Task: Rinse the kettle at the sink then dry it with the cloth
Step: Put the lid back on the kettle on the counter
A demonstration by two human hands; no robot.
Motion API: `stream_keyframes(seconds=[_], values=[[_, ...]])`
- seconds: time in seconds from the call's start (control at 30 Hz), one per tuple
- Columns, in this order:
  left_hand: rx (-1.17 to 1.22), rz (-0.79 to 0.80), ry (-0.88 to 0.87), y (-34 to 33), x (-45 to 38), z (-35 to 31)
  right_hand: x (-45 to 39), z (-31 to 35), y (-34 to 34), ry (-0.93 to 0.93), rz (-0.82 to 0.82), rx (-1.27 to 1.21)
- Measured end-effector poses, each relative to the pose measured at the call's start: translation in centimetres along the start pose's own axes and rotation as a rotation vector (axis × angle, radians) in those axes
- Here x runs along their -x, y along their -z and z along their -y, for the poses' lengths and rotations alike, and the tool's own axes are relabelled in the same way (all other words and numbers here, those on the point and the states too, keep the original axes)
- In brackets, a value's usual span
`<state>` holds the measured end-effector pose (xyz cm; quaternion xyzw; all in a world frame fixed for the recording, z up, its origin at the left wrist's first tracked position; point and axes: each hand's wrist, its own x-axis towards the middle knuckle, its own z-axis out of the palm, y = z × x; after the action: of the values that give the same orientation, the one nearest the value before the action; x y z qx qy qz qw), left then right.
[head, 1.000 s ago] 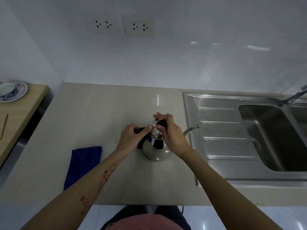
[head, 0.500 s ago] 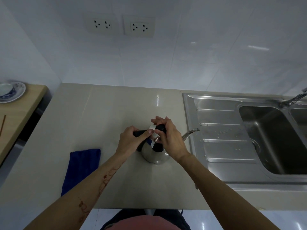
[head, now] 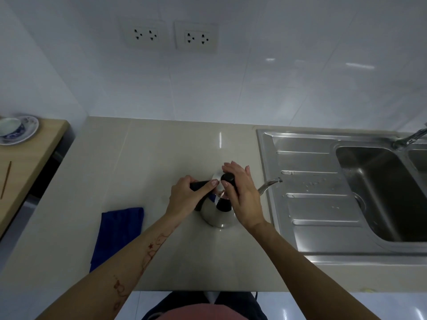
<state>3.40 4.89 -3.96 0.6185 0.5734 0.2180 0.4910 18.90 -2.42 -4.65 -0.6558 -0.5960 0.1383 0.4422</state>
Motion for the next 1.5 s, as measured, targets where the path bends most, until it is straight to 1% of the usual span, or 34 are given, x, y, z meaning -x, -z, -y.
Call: stream_keyframes(seconds=[0.2, 0.37, 0.6, 0.7, 0.8, 1.0, 1.27, 1.4, 1.43, 1.5], values=[[0.016, 0.011, -0.008, -0.2, -0.2, 0.0, -0.4, -0.2, -0.5, -0.029, -0.015, -0.046], [0.024, 0.007, -0.015, -0.2, 0.0, 0.1, -0.1, 0.4, -0.2, -0.042, 0.012, -0.116], [0.037, 0.021, -0.011, -0.1, -0.1, 0.3, -0.2, 0.8, 0.0, -0.062, 0.031, -0.100], [0.030, 0.012, -0.025, -0.3, -0.1, 0.3, -0.2, 0.6, -0.3, -0.103, -0.007, -0.061], [0.030, 0.003, -0.021, -0.4, -0.4, 0.5, -0.3, 0.2, -0.6, -0.086, -0.035, -0.020], [0.018, -0.021, -0.028, -0.4, -0.1, 0.5, 0.0, 0.4, -1.0, -0.114, -0.030, -0.117], [-0.041, -0.039, -0.021, -0.4, 0.2, 0.4, 0.2, 1.0, -0.6, -0.166, 0.014, -0.105], [-0.068, -0.023, -0.046, -0.1, 0.0, 0.7, 0.3, 1.5, 0.1, -0.151, 0.081, -0.070], [-0.064, -0.039, -0.060, 0.1, 0.2, 0.9, 0.3, 1.8, 0.3, -0.141, 0.077, -0.073], [0.009, -0.068, -0.085, 0.7, 1.1, 1.5, 0.4, 2.8, 0.5, -0.093, 0.020, -0.102]])
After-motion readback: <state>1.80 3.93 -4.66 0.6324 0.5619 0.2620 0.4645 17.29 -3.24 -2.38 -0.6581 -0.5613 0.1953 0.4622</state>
